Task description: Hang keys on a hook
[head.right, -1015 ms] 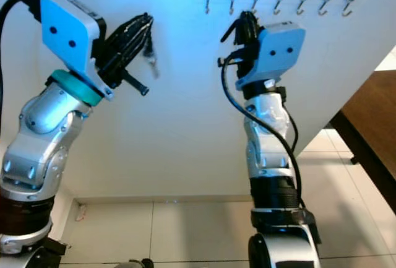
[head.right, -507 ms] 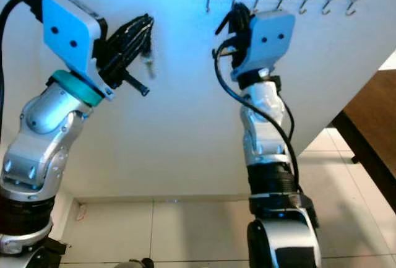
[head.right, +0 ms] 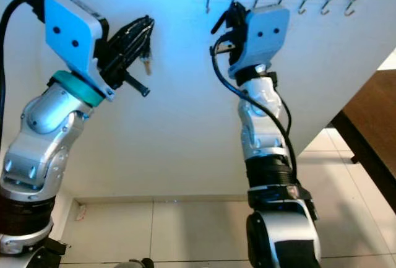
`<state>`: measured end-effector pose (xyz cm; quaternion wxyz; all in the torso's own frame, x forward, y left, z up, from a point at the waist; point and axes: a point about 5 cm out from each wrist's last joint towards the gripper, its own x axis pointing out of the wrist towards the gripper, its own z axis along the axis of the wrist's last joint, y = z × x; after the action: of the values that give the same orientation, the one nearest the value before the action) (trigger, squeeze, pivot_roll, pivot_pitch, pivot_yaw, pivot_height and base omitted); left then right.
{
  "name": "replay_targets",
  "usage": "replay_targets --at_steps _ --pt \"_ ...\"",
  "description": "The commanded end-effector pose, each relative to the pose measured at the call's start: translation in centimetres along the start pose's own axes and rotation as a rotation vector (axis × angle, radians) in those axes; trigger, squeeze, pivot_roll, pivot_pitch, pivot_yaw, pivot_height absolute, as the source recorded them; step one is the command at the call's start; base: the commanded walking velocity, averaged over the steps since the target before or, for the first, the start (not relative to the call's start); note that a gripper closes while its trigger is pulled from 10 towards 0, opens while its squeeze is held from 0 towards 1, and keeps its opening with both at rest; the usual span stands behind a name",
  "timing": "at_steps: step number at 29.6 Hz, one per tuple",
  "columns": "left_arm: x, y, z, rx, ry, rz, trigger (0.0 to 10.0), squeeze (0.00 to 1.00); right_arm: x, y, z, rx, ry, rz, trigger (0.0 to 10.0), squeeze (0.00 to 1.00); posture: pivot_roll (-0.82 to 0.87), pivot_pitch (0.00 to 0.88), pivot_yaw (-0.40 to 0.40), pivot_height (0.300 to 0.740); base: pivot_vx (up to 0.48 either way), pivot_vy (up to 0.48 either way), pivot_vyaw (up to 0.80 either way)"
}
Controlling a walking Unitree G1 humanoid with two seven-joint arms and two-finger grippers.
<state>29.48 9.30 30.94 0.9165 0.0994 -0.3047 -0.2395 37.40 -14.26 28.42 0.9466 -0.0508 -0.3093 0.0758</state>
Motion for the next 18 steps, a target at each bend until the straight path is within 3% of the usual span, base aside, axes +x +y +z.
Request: replay_targets --at_steps 1,7,13,18 --pt "-0.1 -0.2 0.3 -0.007 -0.009 -0.005 10.0 0.0 0.2 0.0 -0.5 0.019 0.045 -0.002 10.0 0.0 0.08 0.02 0.089 0.74 0.0 0.0 0.0" --pt "-0.1 -0.2 0.3 -0.01 -0.007 -0.002 10.0 0.0 0.4 -0.2 -1.2 0.047 0.1 -0.015 10.0 0.0 0.08 0.019 0.088 0.74 0.0 0.0 0.0" --pt "-0.1 -0.1 0.3 -0.015 -0.007 0.0 10.0 0.0 0.2 -0.1 -1.9 -0.041 0.146 0.013 10.0 0.0 0.08 0.019 0.088 0.74 0.0 0.0 0.0" --pt "-0.1 -0.2 0.2 -0.016 -0.006 -0.001 10.0 0.0 -0.1 -0.2 -2.4 -0.055 0.175 -0.009 10.0 0.0 0.08 0.01 0.09 0.74 0.0 0.0 0.0"
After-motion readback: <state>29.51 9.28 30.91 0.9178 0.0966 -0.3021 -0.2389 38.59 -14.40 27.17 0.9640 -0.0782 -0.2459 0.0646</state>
